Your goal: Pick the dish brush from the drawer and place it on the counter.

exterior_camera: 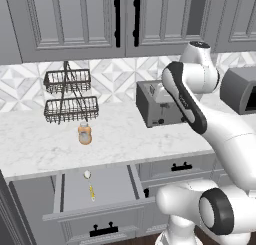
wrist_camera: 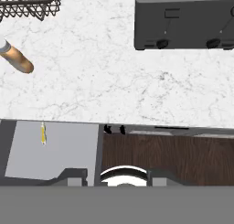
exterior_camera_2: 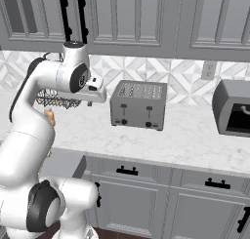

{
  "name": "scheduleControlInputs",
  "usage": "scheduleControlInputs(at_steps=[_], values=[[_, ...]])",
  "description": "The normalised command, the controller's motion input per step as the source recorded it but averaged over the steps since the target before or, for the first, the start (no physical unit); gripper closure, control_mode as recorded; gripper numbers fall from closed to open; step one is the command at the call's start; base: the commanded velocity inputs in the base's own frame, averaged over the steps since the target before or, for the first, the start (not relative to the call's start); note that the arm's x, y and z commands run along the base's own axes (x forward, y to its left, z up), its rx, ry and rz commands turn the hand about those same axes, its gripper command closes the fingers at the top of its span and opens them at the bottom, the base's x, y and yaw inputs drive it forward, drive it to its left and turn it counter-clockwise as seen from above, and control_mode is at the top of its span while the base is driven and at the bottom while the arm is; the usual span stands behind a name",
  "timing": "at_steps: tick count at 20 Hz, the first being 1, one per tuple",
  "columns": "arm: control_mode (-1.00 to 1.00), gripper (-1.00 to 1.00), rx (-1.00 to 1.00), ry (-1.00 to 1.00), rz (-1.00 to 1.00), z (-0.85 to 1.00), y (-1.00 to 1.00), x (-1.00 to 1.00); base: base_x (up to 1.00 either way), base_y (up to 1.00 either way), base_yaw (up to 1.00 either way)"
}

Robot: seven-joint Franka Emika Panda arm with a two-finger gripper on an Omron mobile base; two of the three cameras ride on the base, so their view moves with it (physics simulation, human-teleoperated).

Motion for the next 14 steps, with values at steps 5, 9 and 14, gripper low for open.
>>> scheduleControlInputs(at_steps=[5,9,14], values=[[-1.00,-1.00,-0.05,0.00,0.00,-0.19,0.10,-0.21,0.00,0.00,0.00],[-1.00,-1.00,-0.08,-0.04,0.00,-0.26,0.34,-0.44,0.00,0.00,0.00],[-1.00,-1.00,-0.05,-0.02,0.00,-0.35,0.47,-0.34,0.00,0.00,0.00]])
